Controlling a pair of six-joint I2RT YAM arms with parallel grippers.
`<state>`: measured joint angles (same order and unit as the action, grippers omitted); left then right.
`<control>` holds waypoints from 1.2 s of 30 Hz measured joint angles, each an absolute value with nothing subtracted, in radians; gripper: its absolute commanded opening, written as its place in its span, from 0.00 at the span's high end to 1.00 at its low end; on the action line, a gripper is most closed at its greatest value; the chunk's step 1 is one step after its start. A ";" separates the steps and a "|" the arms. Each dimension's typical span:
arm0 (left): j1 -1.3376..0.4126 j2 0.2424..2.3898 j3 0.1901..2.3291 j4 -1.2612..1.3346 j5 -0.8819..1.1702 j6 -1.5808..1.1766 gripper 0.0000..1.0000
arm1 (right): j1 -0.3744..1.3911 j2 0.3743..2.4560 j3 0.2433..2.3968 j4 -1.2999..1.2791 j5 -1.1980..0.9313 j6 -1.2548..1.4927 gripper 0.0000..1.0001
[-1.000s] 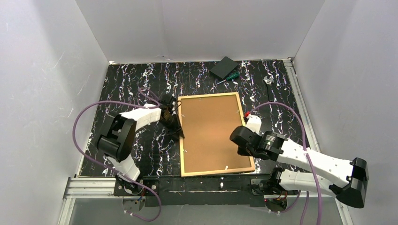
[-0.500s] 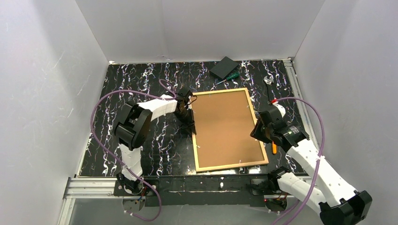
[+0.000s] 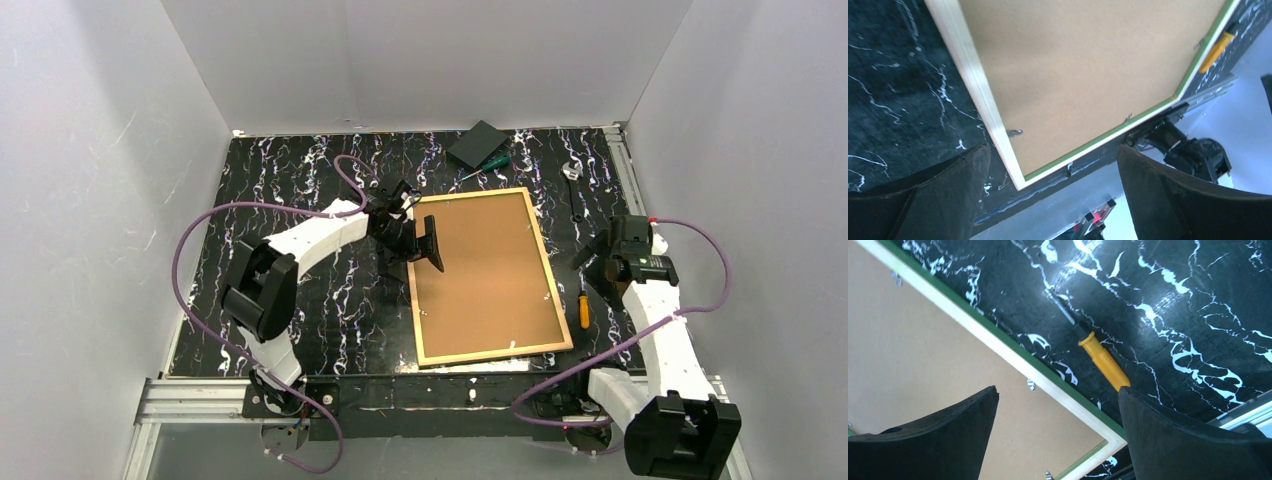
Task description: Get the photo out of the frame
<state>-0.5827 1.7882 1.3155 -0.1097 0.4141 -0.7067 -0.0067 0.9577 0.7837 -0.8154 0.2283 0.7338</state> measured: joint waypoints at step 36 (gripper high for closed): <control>-0.672 1.707 1.445 -0.307 0.384 -0.521 0.02 | -0.156 0.870 0.685 -0.849 0.145 0.788 0.02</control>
<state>-0.6720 1.7065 1.4448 -0.3065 0.3836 -0.5213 -0.1562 0.8700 0.6846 -0.8486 0.1448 0.7876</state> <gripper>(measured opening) 0.980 0.973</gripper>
